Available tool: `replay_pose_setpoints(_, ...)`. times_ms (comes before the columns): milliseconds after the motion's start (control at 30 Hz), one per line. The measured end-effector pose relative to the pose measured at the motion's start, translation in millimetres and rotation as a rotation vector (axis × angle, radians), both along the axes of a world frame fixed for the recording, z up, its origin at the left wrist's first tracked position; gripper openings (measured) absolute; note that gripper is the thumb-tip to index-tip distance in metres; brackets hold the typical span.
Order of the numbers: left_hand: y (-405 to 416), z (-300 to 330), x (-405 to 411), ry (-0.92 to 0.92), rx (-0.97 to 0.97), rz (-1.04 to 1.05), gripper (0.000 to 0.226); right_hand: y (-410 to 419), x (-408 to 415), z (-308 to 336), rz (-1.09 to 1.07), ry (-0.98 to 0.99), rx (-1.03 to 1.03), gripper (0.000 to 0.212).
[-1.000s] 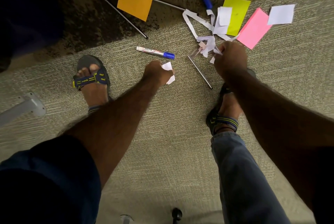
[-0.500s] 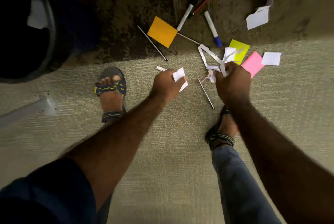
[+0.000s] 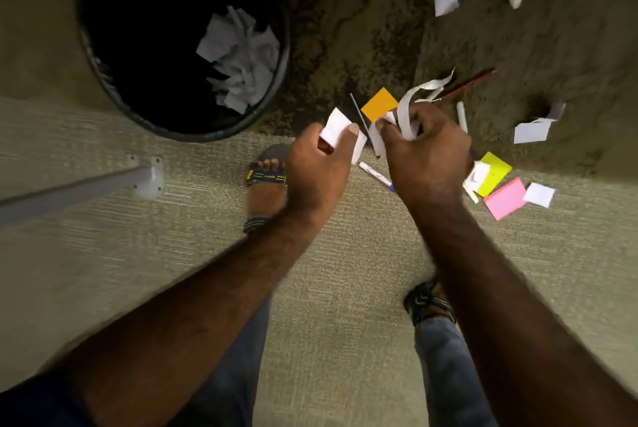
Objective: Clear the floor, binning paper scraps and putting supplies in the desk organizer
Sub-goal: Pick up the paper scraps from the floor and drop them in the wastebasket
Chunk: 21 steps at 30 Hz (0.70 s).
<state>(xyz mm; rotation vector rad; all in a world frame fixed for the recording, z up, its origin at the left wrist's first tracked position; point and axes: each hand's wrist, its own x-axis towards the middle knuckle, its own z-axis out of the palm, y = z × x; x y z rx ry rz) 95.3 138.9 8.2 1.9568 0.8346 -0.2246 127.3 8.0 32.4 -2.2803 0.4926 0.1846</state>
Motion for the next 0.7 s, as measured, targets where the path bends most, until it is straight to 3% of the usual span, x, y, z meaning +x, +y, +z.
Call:
replay_pose_setpoints(333, 132.4, 39.7, 14.6, -0.175, 0.015, 0.25, 0.021, 124.7, 33.3, 50.2, 0.195, -0.004, 0.174, 0.019)
replay_pose_setpoints(500, 184.8, 27.5, 33.7, -0.218, 0.033, 0.355, 0.017, 175.8, 49.5, 47.5, 0.332, -0.049, 0.174, 0.018)
replay_pose_setpoints(700, 215.6, 10.9, 49.4, -0.238, 0.038, 0.465, 0.029, 214.6, 59.0, 20.6, 0.494, -0.046, 0.126, 0.027)
